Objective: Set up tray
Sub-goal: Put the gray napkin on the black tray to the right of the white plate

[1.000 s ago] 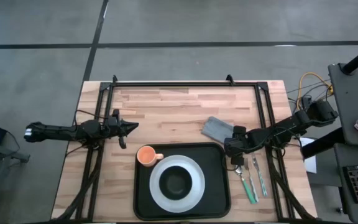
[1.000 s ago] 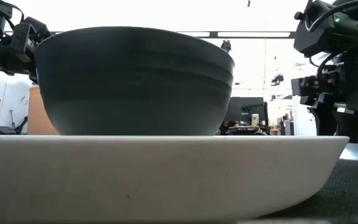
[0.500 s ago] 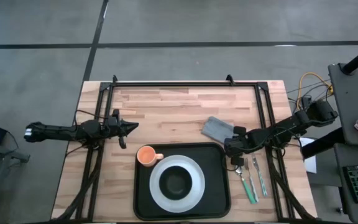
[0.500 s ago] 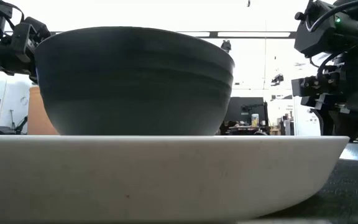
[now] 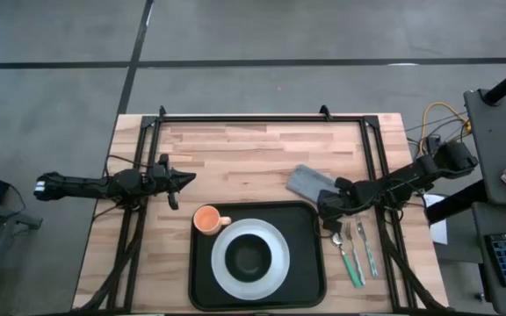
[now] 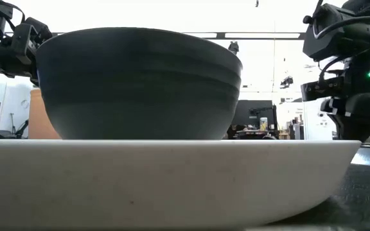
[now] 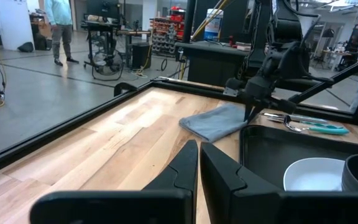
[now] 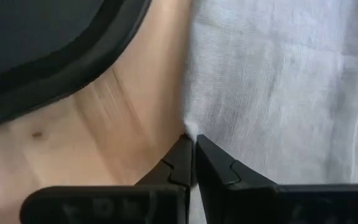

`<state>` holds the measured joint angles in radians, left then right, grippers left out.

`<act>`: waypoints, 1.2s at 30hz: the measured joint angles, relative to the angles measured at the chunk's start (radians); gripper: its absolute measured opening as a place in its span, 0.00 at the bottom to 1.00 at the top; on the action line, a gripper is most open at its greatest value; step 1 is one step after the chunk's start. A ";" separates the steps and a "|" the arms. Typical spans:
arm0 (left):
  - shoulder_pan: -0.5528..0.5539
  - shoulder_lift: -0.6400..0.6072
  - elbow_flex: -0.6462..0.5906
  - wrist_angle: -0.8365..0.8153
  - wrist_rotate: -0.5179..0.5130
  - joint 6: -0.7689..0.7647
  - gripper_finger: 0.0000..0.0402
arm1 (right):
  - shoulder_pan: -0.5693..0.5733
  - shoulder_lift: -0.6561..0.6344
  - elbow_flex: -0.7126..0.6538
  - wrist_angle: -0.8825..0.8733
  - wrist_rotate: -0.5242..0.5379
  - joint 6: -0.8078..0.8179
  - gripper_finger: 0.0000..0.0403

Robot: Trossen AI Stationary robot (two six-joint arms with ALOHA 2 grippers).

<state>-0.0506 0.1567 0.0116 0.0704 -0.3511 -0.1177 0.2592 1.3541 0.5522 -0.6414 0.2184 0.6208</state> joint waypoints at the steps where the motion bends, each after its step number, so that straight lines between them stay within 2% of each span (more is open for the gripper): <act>1: 0.000 0.000 0.000 0.000 0.000 0.000 0.00 | 0.000 -0.004 0.003 -0.007 -0.018 0.022 0.02; 4: 0.000 0.000 0.000 0.000 0.000 0.000 0.00 | 0.002 -0.023 0.022 -0.011 -0.047 0.076 0.02; 11: 0.000 0.000 0.000 0.000 0.000 0.000 0.00 | 0.002 -0.068 0.102 -0.036 -0.015 0.114 0.02; 27: 0.000 0.000 0.000 0.000 0.000 0.000 0.00 | 0.009 -0.069 0.334 -0.118 -0.010 0.343 0.02; 36: 0.000 0.000 0.000 0.000 0.000 0.002 0.00 | 0.111 -0.068 0.361 -0.122 -0.010 0.575 0.02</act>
<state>-0.0509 0.1568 0.0116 0.0704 -0.3511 -0.1160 0.3701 1.2865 0.9135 -0.7631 0.2081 1.1957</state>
